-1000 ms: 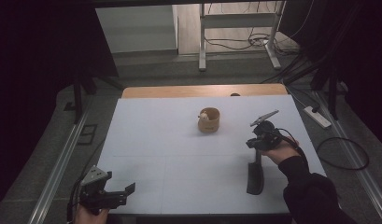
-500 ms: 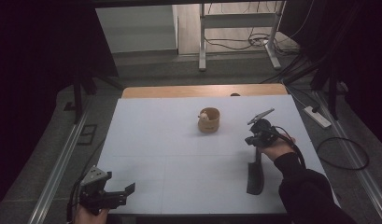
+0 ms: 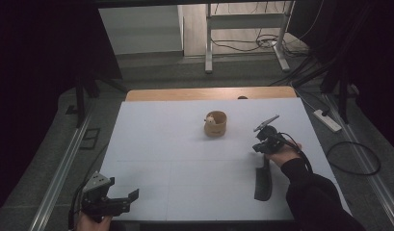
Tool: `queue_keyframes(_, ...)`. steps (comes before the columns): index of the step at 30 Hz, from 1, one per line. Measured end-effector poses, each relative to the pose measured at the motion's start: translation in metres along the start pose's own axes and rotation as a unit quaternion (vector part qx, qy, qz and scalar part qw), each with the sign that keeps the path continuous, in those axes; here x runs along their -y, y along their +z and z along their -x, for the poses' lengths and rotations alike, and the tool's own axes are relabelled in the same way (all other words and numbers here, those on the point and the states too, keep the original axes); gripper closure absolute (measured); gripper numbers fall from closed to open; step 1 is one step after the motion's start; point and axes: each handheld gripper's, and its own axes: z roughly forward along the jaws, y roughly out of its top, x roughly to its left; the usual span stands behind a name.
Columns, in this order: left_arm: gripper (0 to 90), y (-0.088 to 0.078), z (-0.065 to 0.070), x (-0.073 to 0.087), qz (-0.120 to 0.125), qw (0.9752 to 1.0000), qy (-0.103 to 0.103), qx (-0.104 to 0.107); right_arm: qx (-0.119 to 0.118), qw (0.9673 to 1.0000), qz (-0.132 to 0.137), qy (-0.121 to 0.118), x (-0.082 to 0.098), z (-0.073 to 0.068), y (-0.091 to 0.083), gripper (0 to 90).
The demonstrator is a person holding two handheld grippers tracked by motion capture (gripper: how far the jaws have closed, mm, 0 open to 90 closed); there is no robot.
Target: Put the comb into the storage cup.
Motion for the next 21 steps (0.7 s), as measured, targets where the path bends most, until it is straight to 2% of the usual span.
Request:
queue_keyframes(8, 1.2, 0.0, 0.0, 0.0, 0.0, 1.0, 0.0, 0.0, 0.007, 0.9999, -0.009, -0.005, 0.002, 0.003, 0.006, 89.7)
queue_keyframes(21, 1.2, 0.0, 0.0, 0.0, 0.0, 1.0, 0.0, 0.001, 0.019, 0.9998, -0.011, 0.004, 0.004, 0.014, 0.009, 89.6)
